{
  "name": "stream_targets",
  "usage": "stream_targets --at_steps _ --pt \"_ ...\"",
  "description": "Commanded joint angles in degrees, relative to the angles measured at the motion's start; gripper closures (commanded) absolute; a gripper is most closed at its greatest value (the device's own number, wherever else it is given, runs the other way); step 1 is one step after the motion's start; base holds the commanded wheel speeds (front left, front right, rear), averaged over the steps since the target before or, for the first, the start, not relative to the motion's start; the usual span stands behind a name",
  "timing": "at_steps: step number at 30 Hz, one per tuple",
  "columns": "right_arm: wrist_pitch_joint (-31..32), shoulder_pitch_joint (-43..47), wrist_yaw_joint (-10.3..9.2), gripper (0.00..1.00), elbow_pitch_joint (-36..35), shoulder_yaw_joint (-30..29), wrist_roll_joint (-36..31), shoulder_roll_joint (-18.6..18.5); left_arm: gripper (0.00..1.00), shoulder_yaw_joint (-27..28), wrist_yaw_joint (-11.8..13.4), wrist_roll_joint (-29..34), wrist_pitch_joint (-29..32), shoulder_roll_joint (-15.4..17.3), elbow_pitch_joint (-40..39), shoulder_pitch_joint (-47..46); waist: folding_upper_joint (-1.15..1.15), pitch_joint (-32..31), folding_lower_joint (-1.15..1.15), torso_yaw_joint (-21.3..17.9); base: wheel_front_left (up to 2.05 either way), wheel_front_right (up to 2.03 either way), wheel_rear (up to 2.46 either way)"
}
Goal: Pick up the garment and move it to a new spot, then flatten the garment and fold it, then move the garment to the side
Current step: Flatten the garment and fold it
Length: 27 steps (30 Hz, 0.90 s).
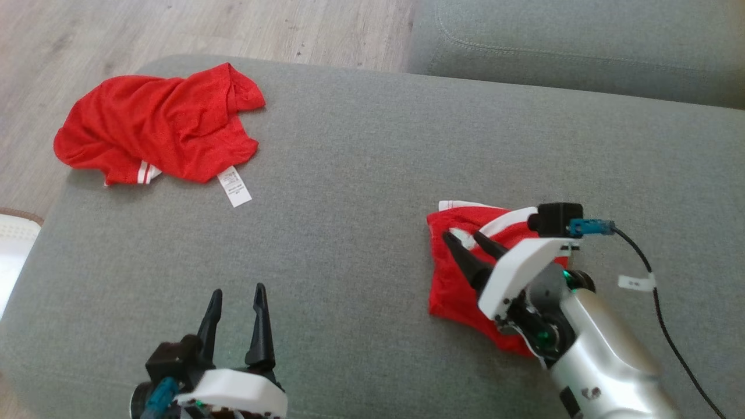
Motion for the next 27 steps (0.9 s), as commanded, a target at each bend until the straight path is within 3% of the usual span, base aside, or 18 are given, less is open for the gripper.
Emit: stream_targets --at_steps 1,6,10,19,27 --pt "-1.0 -3.1 0.39 0.00 -1.7 1.5 0.7 0.8 0.00 1.8 0.0 -0.2 -0.9 0.0 -1.4 -3.2 0.00 -0.1 0.00 -0.1 0.00 0.00 0.00" --pt "-5.2 -5.3 0.39 0.00 -1.6 4.3 2.0 0.8 0.00 1.9 0.0 -0.3 -1.1 -0.1 -1.3 -3.1 0.00 -0.4 0.00 -1.2 0.00 0.00 0.00" --pt "-9.8 -6.6 0.39 0.00 -1.1 3.3 -2.2 0.8 0.00 2.3 0.1 -0.2 -1.4 0.0 -1.5 -3.1 0.00 -0.8 0.00 -2.6 0.00 0.00 0.00" --pt "-19.8 -2.6 0.39 0.00 -3.1 -7.1 -17.7 -0.3 0.00 2.3 0.1 0.5 -1.1 0.7 -2.2 -5.5 0.00 -1.9 0.00 -5.5 0.00 0.00 0.00" --pt "-22.6 8.4 0.39 0.00 -12.7 -16.7 -27.9 0.0 0.00 2.4 0.8 1.0 -0.7 1.6 -2.9 -6.4 0.00 -3.4 0.00 -7.7 0.00 0.00 0.00"
